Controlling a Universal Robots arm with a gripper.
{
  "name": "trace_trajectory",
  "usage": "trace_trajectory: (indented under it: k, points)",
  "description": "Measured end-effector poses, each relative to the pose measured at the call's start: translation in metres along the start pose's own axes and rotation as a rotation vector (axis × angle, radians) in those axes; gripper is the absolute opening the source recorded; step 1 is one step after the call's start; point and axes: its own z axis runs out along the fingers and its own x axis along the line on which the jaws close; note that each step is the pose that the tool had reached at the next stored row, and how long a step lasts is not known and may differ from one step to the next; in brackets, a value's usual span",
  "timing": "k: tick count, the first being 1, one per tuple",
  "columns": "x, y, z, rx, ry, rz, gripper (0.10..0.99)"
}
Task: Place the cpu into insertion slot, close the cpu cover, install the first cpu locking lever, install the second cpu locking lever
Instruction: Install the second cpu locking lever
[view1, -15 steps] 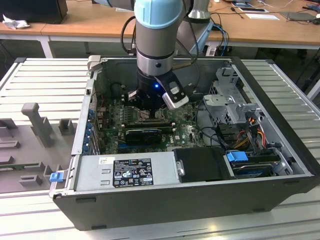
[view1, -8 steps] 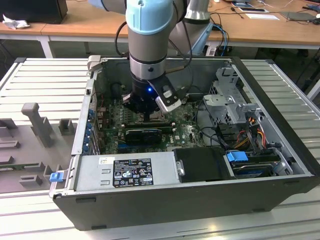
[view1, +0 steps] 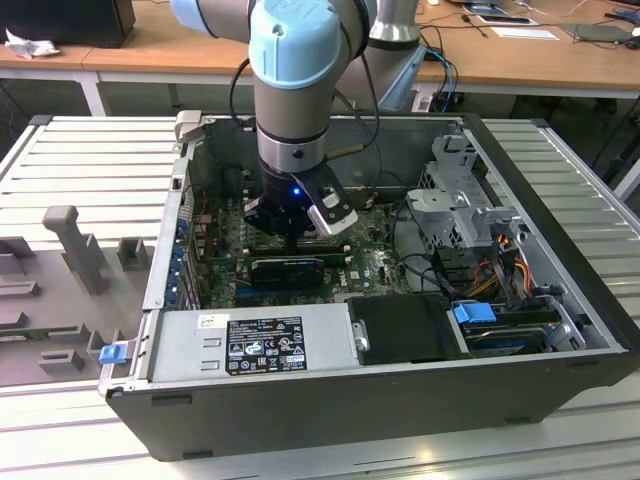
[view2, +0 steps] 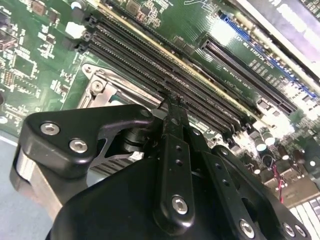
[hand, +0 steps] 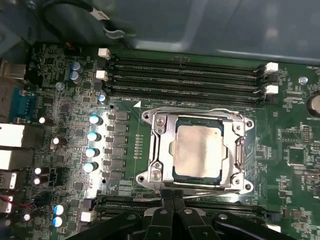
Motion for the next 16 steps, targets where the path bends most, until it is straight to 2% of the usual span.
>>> trace_trajectory:
  k: [2,3,8,11,16]
  points:
    - [0.0006,-0.0004,0.0015,-0.002,0.0001,0.000,0.106]
    - [0.0015,-0.0007,0.0016,-0.012,-0.0008,0.000,0.106]
    - [0.0103,-0.0040,0.0009,-0.022,-0.0034,0.000,0.106]
    - [0.0134,-0.0063,0.0005,-0.033,-0.0054,0.000,0.106]
    - [0.0158,-0.0110,-0.0003,-0.066,-0.0083,0.000,0.106]
